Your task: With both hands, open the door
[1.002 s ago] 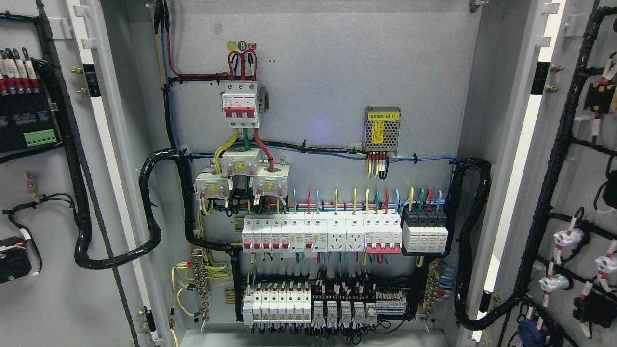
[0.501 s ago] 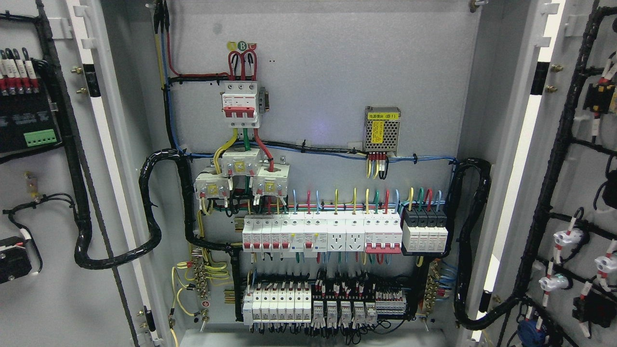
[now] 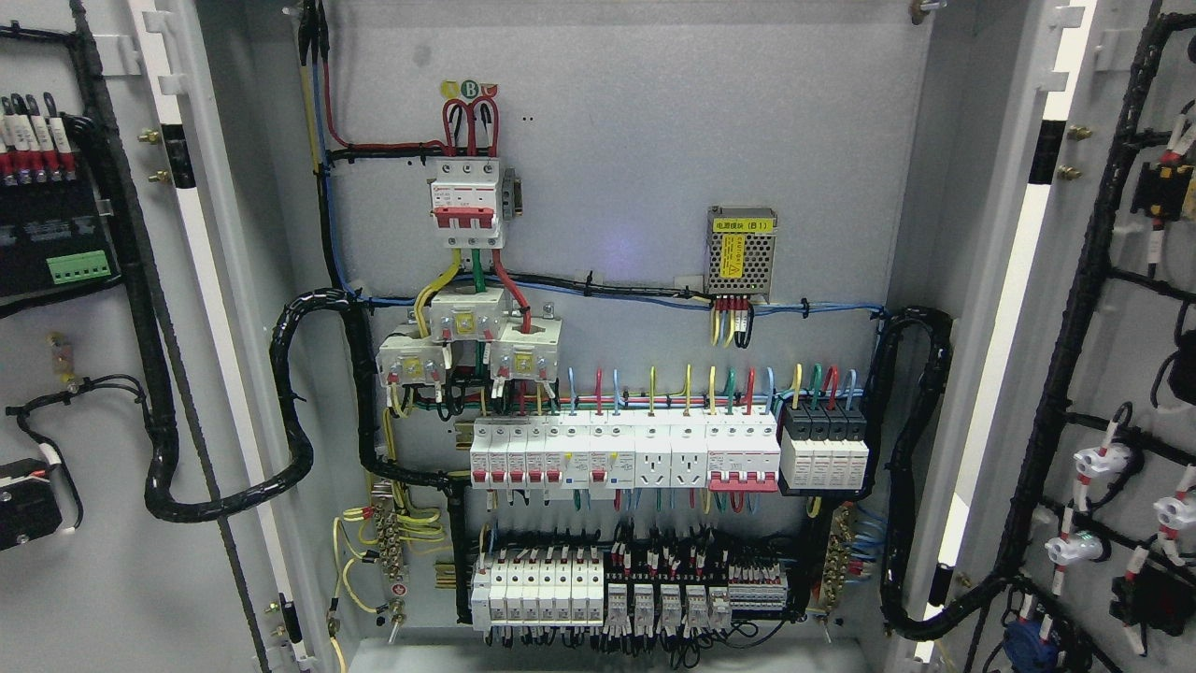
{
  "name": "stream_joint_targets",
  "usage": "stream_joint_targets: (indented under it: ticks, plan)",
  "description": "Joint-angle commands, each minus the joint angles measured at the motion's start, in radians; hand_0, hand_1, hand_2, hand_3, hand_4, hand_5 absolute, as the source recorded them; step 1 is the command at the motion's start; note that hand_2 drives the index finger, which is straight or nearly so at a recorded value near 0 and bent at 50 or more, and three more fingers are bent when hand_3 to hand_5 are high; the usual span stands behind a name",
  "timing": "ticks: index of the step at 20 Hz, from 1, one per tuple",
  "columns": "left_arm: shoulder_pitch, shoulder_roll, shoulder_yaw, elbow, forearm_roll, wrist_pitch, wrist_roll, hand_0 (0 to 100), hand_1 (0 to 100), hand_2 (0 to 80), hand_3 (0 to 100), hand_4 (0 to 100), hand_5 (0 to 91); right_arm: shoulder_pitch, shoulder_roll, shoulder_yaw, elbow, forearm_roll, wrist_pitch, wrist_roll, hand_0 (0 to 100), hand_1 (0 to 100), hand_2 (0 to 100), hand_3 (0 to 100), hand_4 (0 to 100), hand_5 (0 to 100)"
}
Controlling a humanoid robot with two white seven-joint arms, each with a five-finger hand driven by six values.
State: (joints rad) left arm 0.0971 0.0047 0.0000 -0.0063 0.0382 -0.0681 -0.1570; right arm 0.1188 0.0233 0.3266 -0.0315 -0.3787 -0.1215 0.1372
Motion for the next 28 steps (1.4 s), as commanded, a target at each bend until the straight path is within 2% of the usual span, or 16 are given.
stream_joint_targets:
  ticks: [1, 3, 28]
  plan:
    - [-0.002, -0.037, -0.02, 0.045, 0.011, 0.001, -0.013, 12, 39, 0.0, 0, 0, 0.0, -0.004, 0.026, -0.001, 0.013, 0.006, -0.001, 0.001, 12, 39, 0, 0, 0, 0]
    - [-0.002, -0.037, -0.022, 0.043, 0.011, 0.001, -0.015, 12, 39, 0.0, 0, 0, 0.0, -0.004, 0.035, -0.001, 0.013, 0.006, -0.003, 0.002, 12, 39, 0, 0, 0, 0]
    - [-0.004, -0.037, -0.022, 0.04, 0.009, 0.001, -0.015, 12, 39, 0.0, 0, 0, 0.0, -0.005, 0.035, 0.0, 0.009, 0.009, 0.002, 0.001, 12, 39, 0, 0, 0, 0]
